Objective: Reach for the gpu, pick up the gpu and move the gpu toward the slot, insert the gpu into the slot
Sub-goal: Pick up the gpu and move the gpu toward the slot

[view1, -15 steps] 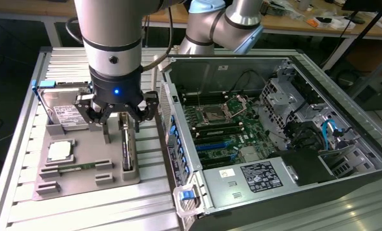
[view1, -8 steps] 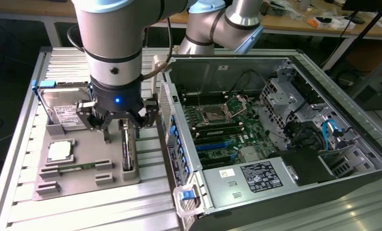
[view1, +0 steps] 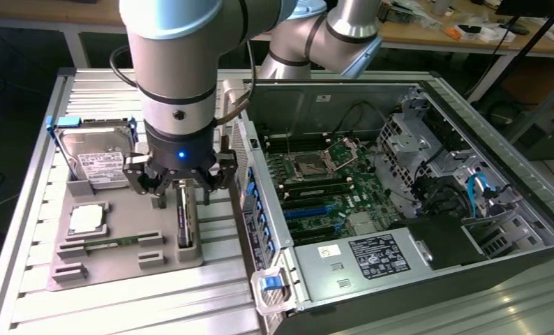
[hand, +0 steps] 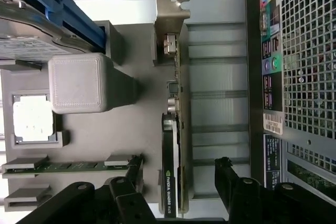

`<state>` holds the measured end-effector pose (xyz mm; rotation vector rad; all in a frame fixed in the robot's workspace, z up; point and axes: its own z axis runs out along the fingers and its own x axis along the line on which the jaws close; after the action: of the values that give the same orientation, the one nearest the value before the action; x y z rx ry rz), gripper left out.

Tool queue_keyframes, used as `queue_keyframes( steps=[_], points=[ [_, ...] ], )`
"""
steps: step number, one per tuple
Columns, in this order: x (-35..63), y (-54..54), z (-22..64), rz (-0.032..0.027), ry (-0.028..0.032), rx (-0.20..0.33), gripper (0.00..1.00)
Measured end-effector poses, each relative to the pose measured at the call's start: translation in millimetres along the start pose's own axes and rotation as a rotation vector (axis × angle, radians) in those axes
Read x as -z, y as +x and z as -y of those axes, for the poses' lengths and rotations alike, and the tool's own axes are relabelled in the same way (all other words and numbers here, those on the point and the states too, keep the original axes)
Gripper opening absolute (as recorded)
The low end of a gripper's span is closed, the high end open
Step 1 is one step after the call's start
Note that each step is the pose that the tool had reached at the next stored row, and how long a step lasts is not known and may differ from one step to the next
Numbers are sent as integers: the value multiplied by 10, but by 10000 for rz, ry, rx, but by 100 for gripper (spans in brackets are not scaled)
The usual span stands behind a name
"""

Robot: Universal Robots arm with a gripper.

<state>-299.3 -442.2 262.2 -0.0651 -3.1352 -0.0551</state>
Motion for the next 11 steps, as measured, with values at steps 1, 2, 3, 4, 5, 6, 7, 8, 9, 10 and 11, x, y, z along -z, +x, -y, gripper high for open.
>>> queue_keyframes(
  steps=[1, 2, 3, 4, 5, 6, 7, 8, 9, 10, 11],
  points=[
    [-17, 0, 0, 0, 0, -6, 66],
    [-47, 0, 1, 1, -1, -16, 66],
    [-74, 0, 2, 0, 0, -24, 66],
    [-95, 0, 3, 1, 0, -30, 66],
    [-110, 0, 4, 0, 1, -34, 66],
    [-135, 3, 5, 1, 0, -39, 66],
    [-152, 8, 5, 1, 0, -44, 66],
    [-175, 16, 7, 2, 0, -46, 66],
    [-192, 20, 7, 2, -1, -48, 66],
    [-217, 26, 9, 2, 2, -53, 66],
    [-225, 26, 9, 2, 2, -56, 66]
  ],
)
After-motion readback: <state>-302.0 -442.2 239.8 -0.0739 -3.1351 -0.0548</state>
